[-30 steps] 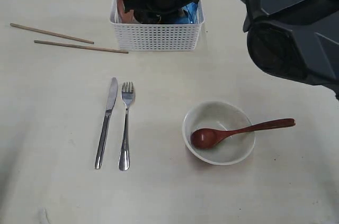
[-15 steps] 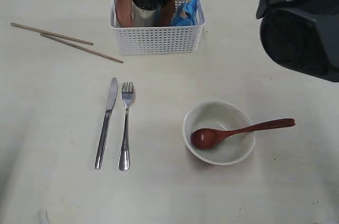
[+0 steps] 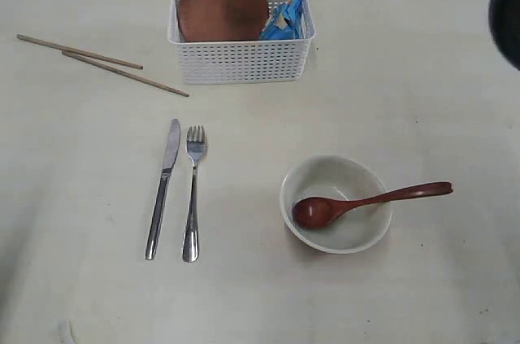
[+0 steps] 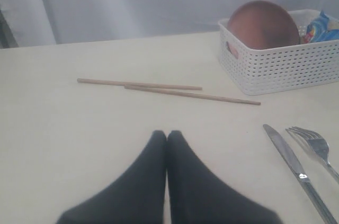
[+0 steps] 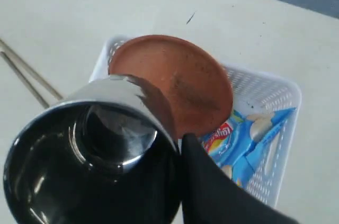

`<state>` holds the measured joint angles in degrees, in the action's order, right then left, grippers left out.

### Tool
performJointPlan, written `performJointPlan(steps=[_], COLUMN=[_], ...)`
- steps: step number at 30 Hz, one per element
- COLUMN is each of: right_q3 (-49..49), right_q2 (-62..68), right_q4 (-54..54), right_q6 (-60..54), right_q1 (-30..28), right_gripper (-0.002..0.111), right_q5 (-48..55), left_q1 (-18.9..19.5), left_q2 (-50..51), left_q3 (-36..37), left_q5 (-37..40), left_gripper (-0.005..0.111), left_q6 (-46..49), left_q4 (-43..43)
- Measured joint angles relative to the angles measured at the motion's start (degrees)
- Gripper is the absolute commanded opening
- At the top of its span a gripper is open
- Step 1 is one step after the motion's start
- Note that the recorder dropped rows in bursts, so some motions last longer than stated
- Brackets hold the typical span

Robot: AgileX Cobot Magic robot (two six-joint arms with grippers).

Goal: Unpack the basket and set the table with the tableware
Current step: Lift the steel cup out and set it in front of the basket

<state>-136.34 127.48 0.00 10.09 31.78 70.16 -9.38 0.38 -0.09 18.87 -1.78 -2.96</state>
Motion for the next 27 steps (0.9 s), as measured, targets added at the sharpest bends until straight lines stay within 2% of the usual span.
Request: performJointPlan(steps=[7, 11, 14, 20, 27], right_q3=[31.1, 40.0, 41.3, 40.8, 34.1], right_q2=[-14.3, -16.1, -13.3, -8.8, -1.2], right_q4=[3.7, 5.2, 7.6, 11.3, 11.4], right_q6=[-3.8, -4.5, -4.5, -4.5, -4.1], right_q1=[0.0, 0.0, 0.0, 0.0, 0.0], right_gripper=[0.0, 0.0, 0.0, 0.0, 0.0], right_q5=[0.1, 0.1, -0.4, -8.6, -8.4], left_q1=[0.0, 0.0, 0.0, 0.0, 0.0], left_q2=[0.0, 0.0, 0.0, 0.0, 0.0], left_q3=[0.0, 0.0, 0.0, 0.0, 0.0], left_q5=[0.0, 0.0, 0.0, 0.0, 0.0], left_gripper=[0.0, 0.0, 0.0, 0.0, 0.0], left_q6=[0.0, 0.0, 0.0, 0.0, 0.0], left_q4=[0.0, 0.0, 0.0, 0.0, 0.0])
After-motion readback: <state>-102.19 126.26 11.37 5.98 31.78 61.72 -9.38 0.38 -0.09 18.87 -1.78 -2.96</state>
